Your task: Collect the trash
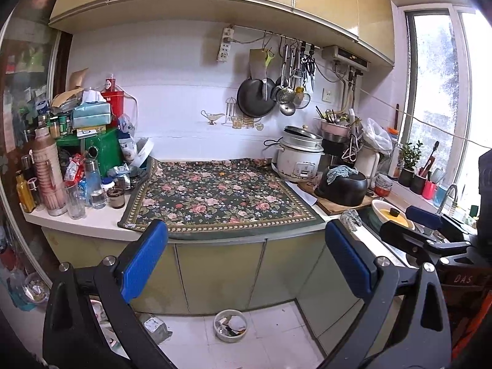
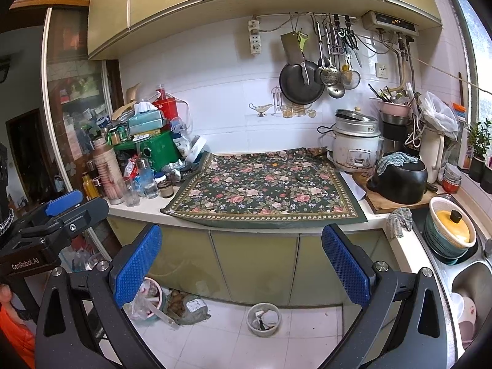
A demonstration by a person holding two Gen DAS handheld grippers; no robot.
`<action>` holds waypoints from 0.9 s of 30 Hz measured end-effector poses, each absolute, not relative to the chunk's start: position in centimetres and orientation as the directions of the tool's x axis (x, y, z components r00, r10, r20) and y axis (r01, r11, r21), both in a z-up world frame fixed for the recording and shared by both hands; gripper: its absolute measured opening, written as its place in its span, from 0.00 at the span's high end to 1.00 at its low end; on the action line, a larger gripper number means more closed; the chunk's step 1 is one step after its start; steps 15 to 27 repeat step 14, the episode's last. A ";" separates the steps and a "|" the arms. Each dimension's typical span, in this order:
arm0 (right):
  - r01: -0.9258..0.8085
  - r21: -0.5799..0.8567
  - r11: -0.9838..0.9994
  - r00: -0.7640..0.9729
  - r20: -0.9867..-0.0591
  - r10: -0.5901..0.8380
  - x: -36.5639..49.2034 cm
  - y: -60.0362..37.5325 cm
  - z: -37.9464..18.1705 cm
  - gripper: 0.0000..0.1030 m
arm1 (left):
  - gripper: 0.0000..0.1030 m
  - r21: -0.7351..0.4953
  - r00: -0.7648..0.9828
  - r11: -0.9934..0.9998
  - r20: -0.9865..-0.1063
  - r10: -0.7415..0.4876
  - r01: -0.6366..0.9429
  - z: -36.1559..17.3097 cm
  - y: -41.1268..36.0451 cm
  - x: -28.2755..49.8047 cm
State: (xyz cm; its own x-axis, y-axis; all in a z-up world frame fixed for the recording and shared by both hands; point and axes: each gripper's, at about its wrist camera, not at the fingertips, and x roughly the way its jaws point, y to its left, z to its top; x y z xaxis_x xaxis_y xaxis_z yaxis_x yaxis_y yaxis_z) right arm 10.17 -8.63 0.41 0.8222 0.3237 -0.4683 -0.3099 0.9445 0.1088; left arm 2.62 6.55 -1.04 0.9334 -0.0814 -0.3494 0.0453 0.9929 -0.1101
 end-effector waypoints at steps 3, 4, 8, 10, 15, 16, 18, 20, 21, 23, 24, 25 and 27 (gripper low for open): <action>-0.305 0.112 0.946 0.823 -0.469 0.321 10.6 -8.6 0.4 0.00 | 0.01 -0.109 0.930 0.993 -0.357 -0.083 0.047 -1.2 6.5 3.1; -0.304 0.113 0.946 0.823 -0.469 0.320 10.6 -8.6 0.4 0.00 | 0.01 -0.110 0.930 0.993 -0.358 -0.083 0.047 -1.2 6.5 3.3; -0.300 0.115 0.947 0.823 -0.471 0.318 11.3 -8.5 0.2 0.00 | 0.01 -0.110 0.928 0.993 -0.365 -0.079 0.041 -1.4 6.5 4.2; -0.298 0.117 0.947 0.821 -0.474 0.317 11.8 -8.5 0.1 0.00 | 0.01 -0.107 0.926 0.993 -0.369 -0.076 0.039 -1.4 6.6 4.9; -0.298 0.122 0.947 0.819 -0.476 0.319 13.1 -8.5 -0.1 0.00 | 0.01 -0.097 0.923 0.995 -0.379 -0.068 0.033 -1.6 6.6 6.8; -0.298 0.122 0.947 0.819 -0.476 0.319 13.1 -8.5 -0.1 0.00 | 0.01 -0.097 0.923 0.995 -0.379 -0.068 0.033 -1.6 6.6 6.8; -0.298 0.122 0.947 0.819 -0.476 0.319 13.1 -8.5 -0.1 0.00 | 0.01 -0.097 0.923 0.995 -0.379 -0.068 0.033 -1.6 6.6 6.8; -0.298 0.122 0.947 0.819 -0.476 0.319 13.1 -8.5 -0.1 0.00 | 0.01 -0.097 0.923 0.995 -0.379 -0.068 0.033 -1.6 6.6 6.8; -0.298 0.122 0.947 0.819 -0.476 0.319 13.1 -8.5 -0.1 0.00 | 0.01 -0.097 0.923 0.995 -0.379 -0.068 0.033 -1.6 6.6 6.8; -0.298 0.122 0.947 0.819 -0.476 0.319 13.1 -8.5 -0.1 0.00 | 0.01 -0.097 0.923 0.995 -0.379 -0.068 0.033 -1.6 6.6 6.8; -0.298 0.122 0.947 0.819 -0.476 0.319 13.1 -8.5 -0.1 0.00 | 0.01 -0.097 0.923 0.995 -0.379 -0.068 0.033 -1.6 6.6 6.8; -0.298 0.122 0.947 0.819 -0.476 0.319 13.1 -8.5 -0.1 0.00 | 0.01 -0.097 0.923 0.995 -0.379 -0.068 0.033 -1.6 6.6 6.8; -0.298 0.122 0.947 0.819 -0.476 0.319 13.1 -8.5 -0.1 0.00 | 0.01 -0.097 0.923 0.995 -0.379 -0.068 0.033 -1.6 6.6 6.8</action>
